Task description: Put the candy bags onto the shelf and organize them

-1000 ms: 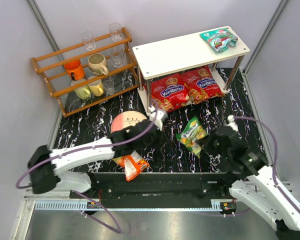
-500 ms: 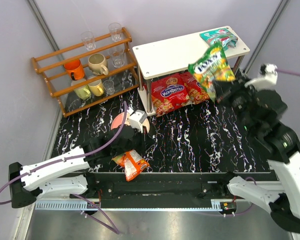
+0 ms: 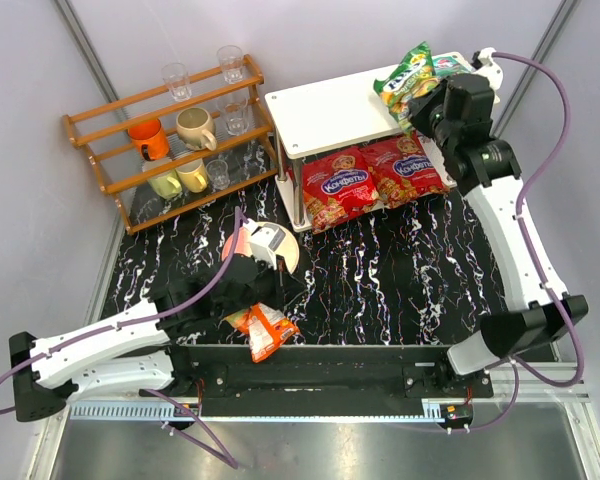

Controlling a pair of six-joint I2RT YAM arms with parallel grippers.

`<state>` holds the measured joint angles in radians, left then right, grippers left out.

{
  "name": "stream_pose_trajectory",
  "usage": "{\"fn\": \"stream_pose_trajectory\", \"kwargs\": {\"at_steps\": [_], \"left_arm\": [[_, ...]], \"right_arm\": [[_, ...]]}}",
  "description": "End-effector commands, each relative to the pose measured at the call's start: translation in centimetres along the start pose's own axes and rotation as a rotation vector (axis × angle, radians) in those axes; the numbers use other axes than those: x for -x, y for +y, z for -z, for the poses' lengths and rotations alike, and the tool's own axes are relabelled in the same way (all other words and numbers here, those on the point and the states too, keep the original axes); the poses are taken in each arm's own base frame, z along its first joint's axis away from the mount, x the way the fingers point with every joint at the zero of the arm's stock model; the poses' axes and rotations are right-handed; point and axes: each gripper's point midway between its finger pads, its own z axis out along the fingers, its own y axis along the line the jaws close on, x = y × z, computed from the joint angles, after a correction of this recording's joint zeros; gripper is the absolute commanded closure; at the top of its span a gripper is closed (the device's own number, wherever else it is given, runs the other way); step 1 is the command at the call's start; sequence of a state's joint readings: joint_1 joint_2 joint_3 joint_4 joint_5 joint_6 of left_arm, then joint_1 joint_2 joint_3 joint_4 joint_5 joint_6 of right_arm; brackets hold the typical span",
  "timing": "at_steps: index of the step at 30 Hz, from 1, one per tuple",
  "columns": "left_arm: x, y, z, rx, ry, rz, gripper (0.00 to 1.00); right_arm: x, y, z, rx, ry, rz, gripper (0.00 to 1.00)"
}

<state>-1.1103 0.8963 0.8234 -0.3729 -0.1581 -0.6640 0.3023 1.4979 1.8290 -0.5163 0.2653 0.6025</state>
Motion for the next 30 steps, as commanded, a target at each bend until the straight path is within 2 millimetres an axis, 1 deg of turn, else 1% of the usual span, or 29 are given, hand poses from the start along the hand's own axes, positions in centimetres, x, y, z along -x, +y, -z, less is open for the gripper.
{"fn": "stream_pose_trajectory", "kwargs": {"at_steps": [1, 2, 5, 11, 14, 15, 16, 17, 18, 20, 21, 22, 23, 25, 26, 27, 28, 29, 30], "left_arm": [[0.4, -0.3, 0.8, -0.020, -0.028, 0.018, 1.00], [0.5, -0.3, 0.9, -0.018, -0.030, 0.020, 1.00], [0.6, -0.2, 1.1, -0.018, -0.038, 0.023, 1.00], [0.6, -0.2, 1.2, -0.019, -0.041, 0.028, 1.00], [0.4, -0.1, 1.2, -0.017, -0.039, 0.032, 1.00], [0.4, -0.1, 1.2, -0.017, -0.038, 0.034, 1.00], [0.4, 0.0, 1.3, -0.017, -0.038, 0.035, 1.00], [0.3, 0.0, 1.3, -0.017, -0.036, 0.036, 1.00], [0.2, 0.0, 1.2, -0.018, -0.034, 0.036, 1.00], [0.2, 0.0, 1.2, -0.020, -0.034, 0.036, 1.00], [0.1, 0.1, 1.2, -0.019, -0.033, 0.036, 1.00], [0.2, 0.0, 1.3, -0.020, -0.034, 0.035, 1.00], [0.1, 0.2, 1.3, -0.016, -0.035, 0.035, 1.00], [0.1, 0.2, 1.3, -0.017, -0.036, 0.035, 1.00], [0.0, 0.2, 1.3, -0.014, -0.035, 0.034, 1.00], [0.0, 0.3, 1.2, -0.012, -0.035, 0.034, 1.00], [0.0, 0.3, 1.2, -0.011, -0.036, 0.034, 1.00], [0.0, 0.3, 1.2, -0.011, -0.036, 0.033, 1.00], [-0.1, 0.3, 1.1, -0.010, -0.032, 0.032, 1.00]], "right_arm": [[4.3, 4.3, 0.3, 0.198, -0.049, -0.162, 1.00], [4.0, 4.4, -0.4, 0.202, -0.036, -0.160, 1.00], [3.2, 4.7, -1.4, 0.213, -0.002, -0.174, 1.00], [2.3, 5.2, -2.5, 0.235, 0.032, -0.207, 1.00], [1.8, 5.0, -3.2, 0.224, 0.042, -0.215, 0.99], [1.7, 4.9, -3.3, 0.224, 0.042, -0.216, 0.93], [1.6, 4.9, -3.5, 0.226, 0.046, -0.216, 0.81], [1.5, 4.7, -4.0, 0.220, 0.047, -0.216, 0.57], [0.9, 5.3, -3.9, 0.252, 0.080, -0.217, 0.45], [1.3, 5.5, -3.9, 0.272, 0.087, -0.224, 0.33], [1.5, 5.6, -3.7, 0.277, 0.084, -0.221, 0.24], [1.8, 5.5, -3.4, 0.277, 0.071, -0.210, 0.21], [2.7, 5.7, -2.5, 0.284, 0.050, -0.205, 0.18], [3.2, 5.3, -1.8, 0.269, 0.021, -0.179, 0.16], [4.1, 5.4, -0.7, 0.276, -0.002, -0.173, 0.16], [4.5, 5.3, -0.1, 0.272, -0.017, -0.164, 0.15], [4.3, 4.9, 0.2, 0.265, -0.019, -0.144, 0.14], [5.2, 5.1, 1.6, 0.280, -0.042, -0.134, 0.14], [5.4, 4.6, 1.9, 0.259, -0.060, -0.116, 0.14]]}}
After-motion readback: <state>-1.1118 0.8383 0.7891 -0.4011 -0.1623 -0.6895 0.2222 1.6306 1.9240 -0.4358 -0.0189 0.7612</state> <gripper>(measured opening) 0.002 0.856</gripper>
